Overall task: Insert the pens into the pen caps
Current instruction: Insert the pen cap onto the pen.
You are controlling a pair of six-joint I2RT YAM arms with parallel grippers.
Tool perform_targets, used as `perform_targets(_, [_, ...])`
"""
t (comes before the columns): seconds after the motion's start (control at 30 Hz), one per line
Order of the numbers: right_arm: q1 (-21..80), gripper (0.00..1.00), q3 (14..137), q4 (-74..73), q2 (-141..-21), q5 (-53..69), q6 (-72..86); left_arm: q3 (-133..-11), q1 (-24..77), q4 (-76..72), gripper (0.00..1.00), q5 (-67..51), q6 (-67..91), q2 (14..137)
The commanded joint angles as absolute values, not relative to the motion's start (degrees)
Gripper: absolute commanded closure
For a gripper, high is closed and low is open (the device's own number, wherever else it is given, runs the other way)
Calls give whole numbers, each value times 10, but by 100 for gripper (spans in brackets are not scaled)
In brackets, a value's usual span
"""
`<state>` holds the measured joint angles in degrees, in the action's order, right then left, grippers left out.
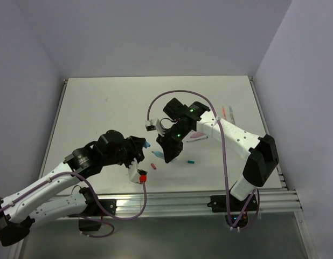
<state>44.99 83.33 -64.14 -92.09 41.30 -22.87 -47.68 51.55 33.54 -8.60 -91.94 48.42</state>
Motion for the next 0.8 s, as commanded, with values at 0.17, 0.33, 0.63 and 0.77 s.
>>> perform_targets(0.17, [455, 100, 871, -621, -928, 423, -197, -511, 515, 359, 100, -85, -891, 500])
perform_targets(0.33, [455, 100, 883, -618, -931, 420, -185, -512, 518, 359, 100, -84, -879, 504])
perform_targets(0.63, [455, 100, 886, -615, -942, 414, -185, -533, 520, 360, 100, -86, -827, 521])
perform_targets(0.77, [455, 100, 890, -614, -941, 411, -184, -529, 520, 360, 100, -92, -833, 511])
